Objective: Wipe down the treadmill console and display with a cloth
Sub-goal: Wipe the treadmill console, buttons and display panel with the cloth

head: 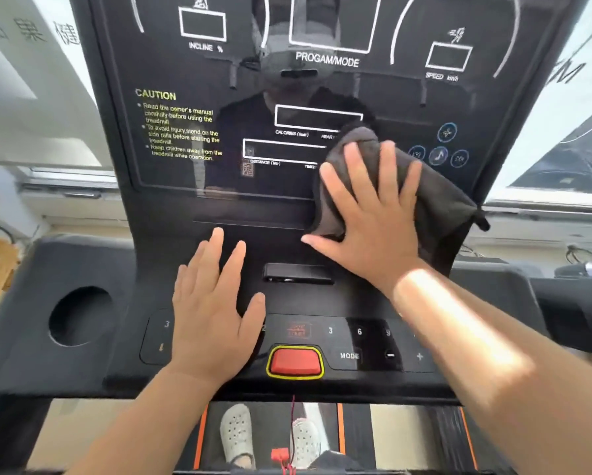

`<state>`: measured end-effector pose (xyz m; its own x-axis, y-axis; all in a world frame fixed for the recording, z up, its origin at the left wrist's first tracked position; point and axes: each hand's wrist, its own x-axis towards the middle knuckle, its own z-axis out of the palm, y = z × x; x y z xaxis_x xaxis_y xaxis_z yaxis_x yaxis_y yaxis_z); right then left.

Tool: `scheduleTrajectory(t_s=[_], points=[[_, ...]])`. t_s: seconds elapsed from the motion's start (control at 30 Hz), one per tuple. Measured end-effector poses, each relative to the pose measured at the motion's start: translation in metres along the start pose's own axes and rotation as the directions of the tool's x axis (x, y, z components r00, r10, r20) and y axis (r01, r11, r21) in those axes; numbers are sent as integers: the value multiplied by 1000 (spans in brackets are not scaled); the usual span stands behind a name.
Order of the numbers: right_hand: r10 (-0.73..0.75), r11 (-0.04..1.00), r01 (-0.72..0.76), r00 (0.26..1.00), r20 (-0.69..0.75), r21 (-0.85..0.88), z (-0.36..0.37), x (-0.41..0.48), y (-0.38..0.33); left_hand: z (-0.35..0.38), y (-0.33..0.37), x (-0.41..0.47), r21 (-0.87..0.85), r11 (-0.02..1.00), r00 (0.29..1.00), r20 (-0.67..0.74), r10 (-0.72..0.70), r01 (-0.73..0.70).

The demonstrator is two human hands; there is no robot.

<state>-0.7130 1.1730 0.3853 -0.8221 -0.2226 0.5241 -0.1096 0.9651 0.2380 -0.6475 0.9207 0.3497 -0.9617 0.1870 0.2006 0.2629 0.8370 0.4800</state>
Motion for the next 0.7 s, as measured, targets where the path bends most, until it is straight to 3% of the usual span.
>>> scheduleTrajectory(t_s=[0.17,0.27,0.43,0.5,0.57,0.7], points=[[-153,985,153,988,-9,74,-3,31,-54,5,16,7,79,997,1000,12,-5,4],[-200,978,200,980,-4,60,-1,21,-33,9,25,14,112,994,1000,30,-3,-1],[-38,999,39,998,-55,15,5,-27,54,17,36,20,168,986,994,103,-23,5],[-45,999,45,998,-33,-12,2,-30,81,18,35,20,190,982,993,115,-30,8],[-28,1000,28,1000,-9,-9,-11,-10,99,17,34,20,208,978,992,120,-33,8],[161,986,-162,987,-32,-38,-45,63,113,13,37,21,227,974,992,114,-45,18]])
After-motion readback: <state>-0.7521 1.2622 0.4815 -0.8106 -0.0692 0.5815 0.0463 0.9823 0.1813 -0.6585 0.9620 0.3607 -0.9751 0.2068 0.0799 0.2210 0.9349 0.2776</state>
